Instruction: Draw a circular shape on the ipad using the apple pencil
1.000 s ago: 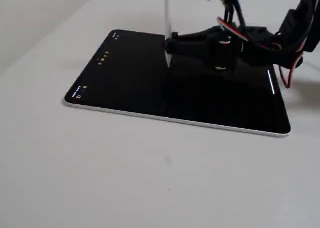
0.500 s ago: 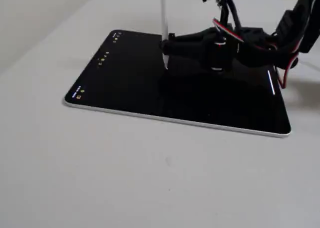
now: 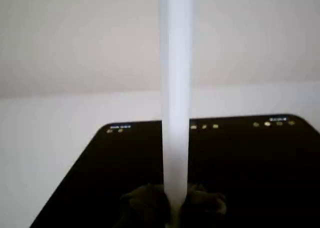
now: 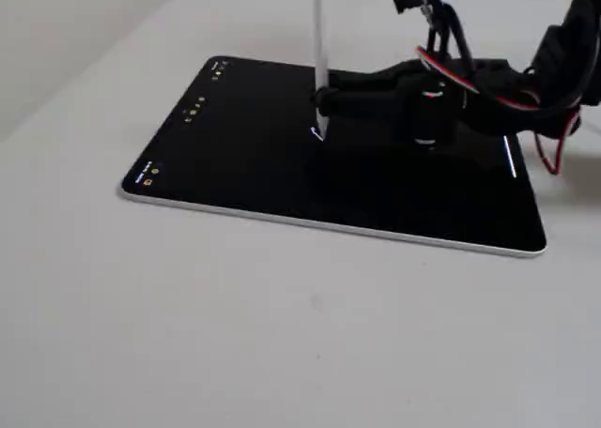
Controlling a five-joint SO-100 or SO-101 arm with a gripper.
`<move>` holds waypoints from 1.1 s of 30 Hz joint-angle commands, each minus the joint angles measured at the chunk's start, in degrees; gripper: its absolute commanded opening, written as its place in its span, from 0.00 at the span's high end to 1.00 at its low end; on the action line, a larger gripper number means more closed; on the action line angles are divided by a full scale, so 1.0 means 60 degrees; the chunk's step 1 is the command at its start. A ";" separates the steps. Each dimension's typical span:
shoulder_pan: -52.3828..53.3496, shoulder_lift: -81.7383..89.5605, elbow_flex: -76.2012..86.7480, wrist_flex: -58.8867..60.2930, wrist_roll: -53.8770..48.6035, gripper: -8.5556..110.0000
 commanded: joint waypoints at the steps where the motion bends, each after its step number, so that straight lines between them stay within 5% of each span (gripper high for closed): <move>1: -0.0132 0.0571 0.0498 -0.0161 -0.0234 0.93; 33: 0.1304 -0.0234 -0.0498 -0.0161 -0.0894 0.93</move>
